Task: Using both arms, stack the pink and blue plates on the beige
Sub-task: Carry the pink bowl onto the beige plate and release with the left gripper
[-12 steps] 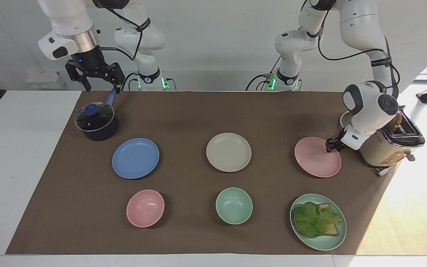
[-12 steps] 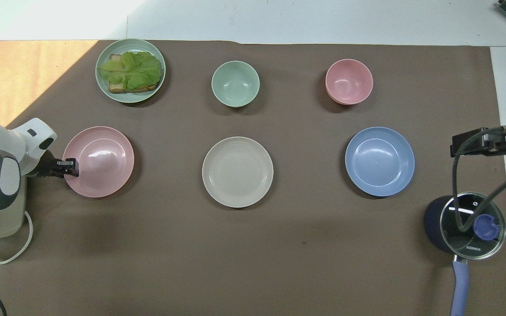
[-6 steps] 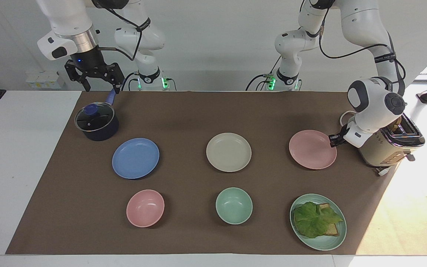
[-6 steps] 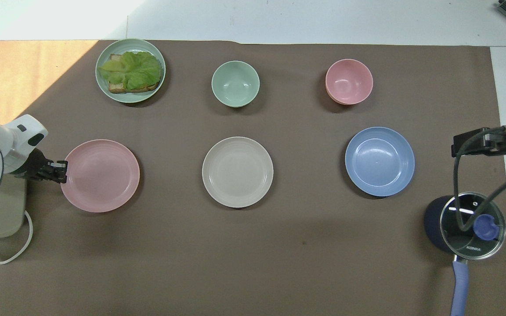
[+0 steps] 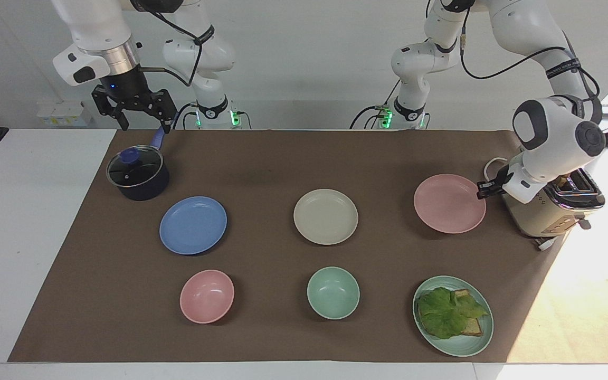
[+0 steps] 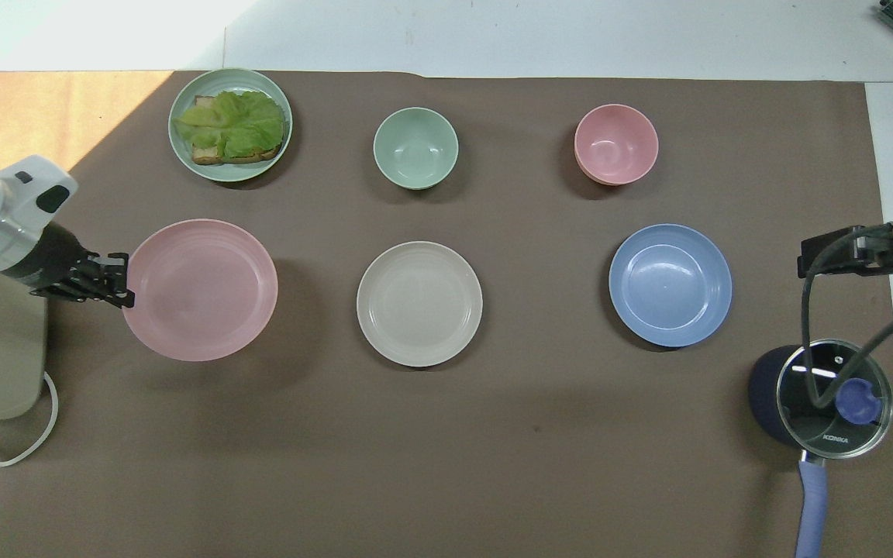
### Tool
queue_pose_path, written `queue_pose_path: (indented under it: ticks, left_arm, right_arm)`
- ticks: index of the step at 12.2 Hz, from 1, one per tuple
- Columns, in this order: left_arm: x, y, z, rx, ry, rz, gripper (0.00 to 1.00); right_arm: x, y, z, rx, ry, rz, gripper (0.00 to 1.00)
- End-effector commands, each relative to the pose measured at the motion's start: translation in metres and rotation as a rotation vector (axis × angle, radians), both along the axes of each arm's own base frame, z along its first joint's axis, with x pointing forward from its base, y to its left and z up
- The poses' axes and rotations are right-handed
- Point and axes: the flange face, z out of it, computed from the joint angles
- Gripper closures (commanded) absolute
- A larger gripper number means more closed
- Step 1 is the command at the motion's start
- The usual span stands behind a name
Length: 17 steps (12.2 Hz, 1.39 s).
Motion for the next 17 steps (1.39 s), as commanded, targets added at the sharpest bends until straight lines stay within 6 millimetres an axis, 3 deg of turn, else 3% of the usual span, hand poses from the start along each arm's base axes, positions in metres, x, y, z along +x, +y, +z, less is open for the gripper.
queue_pose_path:
  ticks: [1, 3, 6, 8, 10, 11, 12, 15, 17]
  left_arm:
    - [-0.013, -0.092, 0.004, 0.015, 0.023, 0.056, 1.00]
    - [-0.024, -0.147, -0.002, 0.022, -0.020, 0.074, 1.00]
    - [-0.051, -0.213, -0.051, 0.030, -0.087, 0.065, 1.00]
    - [-0.060, -0.234, -0.072, 0.018, -0.139, 0.054, 1.00]
    - [-0.055, -0.235, -0.073, 0.008, -0.167, 0.058, 1.00]
    - [-0.053, -0.236, -0.073, 0.004, -0.172, 0.058, 0.69]
    - [-0.052, -0.235, -0.074, 0.004, -0.172, 0.059, 0.01]
    - [-0.044, -0.229, -0.065, 0.008, -0.174, 0.066, 0.00]
    - [-0.034, -0.204, -0.051, 0.072, -0.189, 0.039, 0.00]
  right_arm:
    - [-0.004, -0.004, -0.001, 0.004, 0.016, 0.008, 0.00]
    - [-0.004, -0.005, -0.001, 0.004, 0.016, 0.008, 0.00]
    - [-0.004, -0.005, -0.001, 0.004, 0.018, 0.008, 0.00]
    - [-0.004, -0.005, -0.002, 0.004, 0.020, 0.014, 0.00]
    - [-0.004, -0.010, -0.002, 0.004, 0.020, 0.013, 0.00]
    - [-0.004, -0.010, -0.002, 0.004, 0.020, 0.019, 0.00]
    - [-0.004, -0.010, -0.002, 0.004, 0.020, 0.019, 0.00]
    - [-0.004, -0.012, -0.002, 0.004, 0.019, 0.017, 0.00]
    - [-0.003, -0.014, -0.002, 0.004, 0.016, 0.031, 0.00]
